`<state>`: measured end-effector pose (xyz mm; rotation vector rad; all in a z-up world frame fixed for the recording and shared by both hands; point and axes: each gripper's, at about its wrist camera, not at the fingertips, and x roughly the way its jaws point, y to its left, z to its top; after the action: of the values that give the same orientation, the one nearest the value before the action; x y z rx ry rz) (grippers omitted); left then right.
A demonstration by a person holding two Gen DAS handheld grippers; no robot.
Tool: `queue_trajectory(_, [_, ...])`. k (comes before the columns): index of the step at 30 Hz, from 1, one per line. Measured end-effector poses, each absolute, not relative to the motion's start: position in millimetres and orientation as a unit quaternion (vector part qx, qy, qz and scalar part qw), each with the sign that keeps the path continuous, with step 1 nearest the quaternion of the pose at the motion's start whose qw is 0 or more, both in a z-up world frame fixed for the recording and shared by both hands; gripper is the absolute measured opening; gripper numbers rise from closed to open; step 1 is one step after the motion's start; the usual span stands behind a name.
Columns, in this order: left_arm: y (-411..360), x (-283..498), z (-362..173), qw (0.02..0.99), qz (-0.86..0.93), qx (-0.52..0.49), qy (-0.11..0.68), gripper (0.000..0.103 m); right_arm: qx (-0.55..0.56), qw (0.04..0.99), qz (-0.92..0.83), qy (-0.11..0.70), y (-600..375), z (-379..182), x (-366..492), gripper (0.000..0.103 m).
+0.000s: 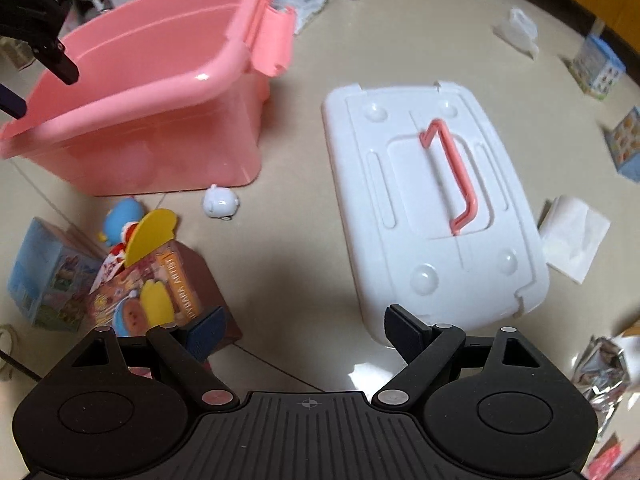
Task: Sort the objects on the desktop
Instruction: 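Raise the left gripper from the bin while moving the right gripper toward the white lid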
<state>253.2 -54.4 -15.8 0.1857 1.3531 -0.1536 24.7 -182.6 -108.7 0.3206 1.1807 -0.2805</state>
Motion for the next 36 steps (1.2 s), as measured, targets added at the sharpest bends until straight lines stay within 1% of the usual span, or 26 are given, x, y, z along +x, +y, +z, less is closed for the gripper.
queue_trajectory(5, [-43, 218, 16, 0.786, -0.091, 0.118, 0.6, 0.069, 0.125, 0.827, -0.121, 0.534, -175, -79, 14, 0.086])
queue_trajectory(9, [-32, 184, 44, 0.799, -0.123, 0.122, 0.575, 0.076, 0.112, 0.838, -0.115, 0.522, -169, -62, 7, 0.089])
queue_trajectory(13, [-19, 149, 59, 0.808, -0.139, 0.151, 0.552, 0.08, 0.095, 0.85, -0.105, 0.508, -161, -47, -1, 0.089])
queue_trajectory(18, [2, 117, 62, 0.808, -0.146, 0.169, 0.545, 0.083, 0.083, 0.86, -0.091, 0.495, -157, -35, -9, 0.091])
queue_trajectory(23, [24, 91, 61, 0.817, -0.129, 0.184, 0.531, 0.089, 0.09, 0.862, -0.082, 0.492, -162, -27, -17, 0.091])
queue_trajectory(31, [45, 63, 61, 0.822, -0.112, 0.185, 0.527, 0.09, 0.093, 0.863, -0.071, 0.492, -180, -9, -19, 0.092])
queue_trajectory(36, [45, 55, 66, 0.827, -0.109, 0.19, 0.517, 0.094, 0.086, 0.861, -0.049, 0.499, -197, 10, -13, 0.092])
